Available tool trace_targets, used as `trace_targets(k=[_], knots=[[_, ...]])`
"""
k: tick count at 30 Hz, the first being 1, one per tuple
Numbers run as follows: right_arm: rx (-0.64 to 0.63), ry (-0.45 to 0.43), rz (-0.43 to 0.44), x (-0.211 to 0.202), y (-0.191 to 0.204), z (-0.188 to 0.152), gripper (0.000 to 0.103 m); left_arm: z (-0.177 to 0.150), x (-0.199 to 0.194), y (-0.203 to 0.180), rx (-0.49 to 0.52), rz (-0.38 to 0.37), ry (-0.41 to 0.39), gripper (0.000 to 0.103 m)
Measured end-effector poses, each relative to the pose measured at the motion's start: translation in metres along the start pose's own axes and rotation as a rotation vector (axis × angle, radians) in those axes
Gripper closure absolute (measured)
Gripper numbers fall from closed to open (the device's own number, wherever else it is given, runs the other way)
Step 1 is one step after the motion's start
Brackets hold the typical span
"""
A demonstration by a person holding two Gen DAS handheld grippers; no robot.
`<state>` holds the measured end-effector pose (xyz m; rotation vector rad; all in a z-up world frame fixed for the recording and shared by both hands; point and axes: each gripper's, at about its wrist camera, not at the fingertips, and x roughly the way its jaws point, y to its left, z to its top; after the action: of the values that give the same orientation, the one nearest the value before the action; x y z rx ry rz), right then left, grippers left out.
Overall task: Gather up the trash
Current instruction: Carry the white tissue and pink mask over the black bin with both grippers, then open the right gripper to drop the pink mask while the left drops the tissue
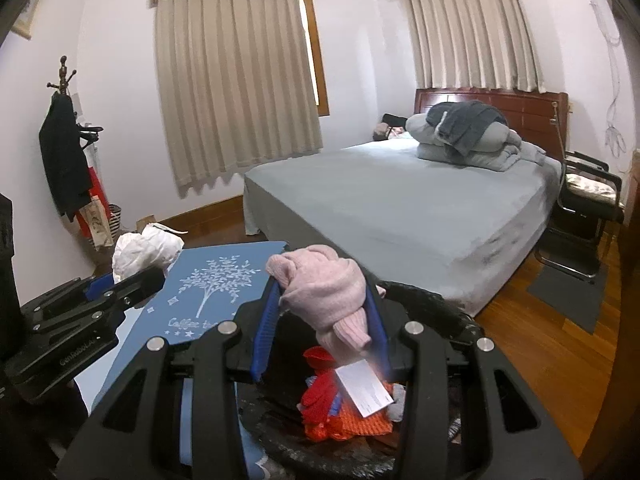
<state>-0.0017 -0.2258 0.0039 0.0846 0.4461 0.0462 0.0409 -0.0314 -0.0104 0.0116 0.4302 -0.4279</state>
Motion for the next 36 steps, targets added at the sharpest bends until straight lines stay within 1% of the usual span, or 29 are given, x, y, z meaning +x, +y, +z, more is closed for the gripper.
trace_targets(k=[8,17,27,36], knots=[[0.028,0.001,-0.047,-0.005,-0.021,-0.007,0.064,-0.005,0.012,-0.022,0.026,-0.042,0.011,0.069],[0.047,0.029,-0.089,-0.001,-0.039,-0.019,0.064,-0.013,0.035,-0.036,0.042,-0.082,0.050,0.069],[0.073,0.085,-0.111,0.021,-0.064,-0.030,0.064,-0.022,0.070,-0.051,0.061,-0.130,0.111,0.069],[0.082,0.113,-0.114,0.049,-0.079,-0.030,0.064,-0.026,0.100,-0.057,0.083,-0.121,0.142,0.069]])
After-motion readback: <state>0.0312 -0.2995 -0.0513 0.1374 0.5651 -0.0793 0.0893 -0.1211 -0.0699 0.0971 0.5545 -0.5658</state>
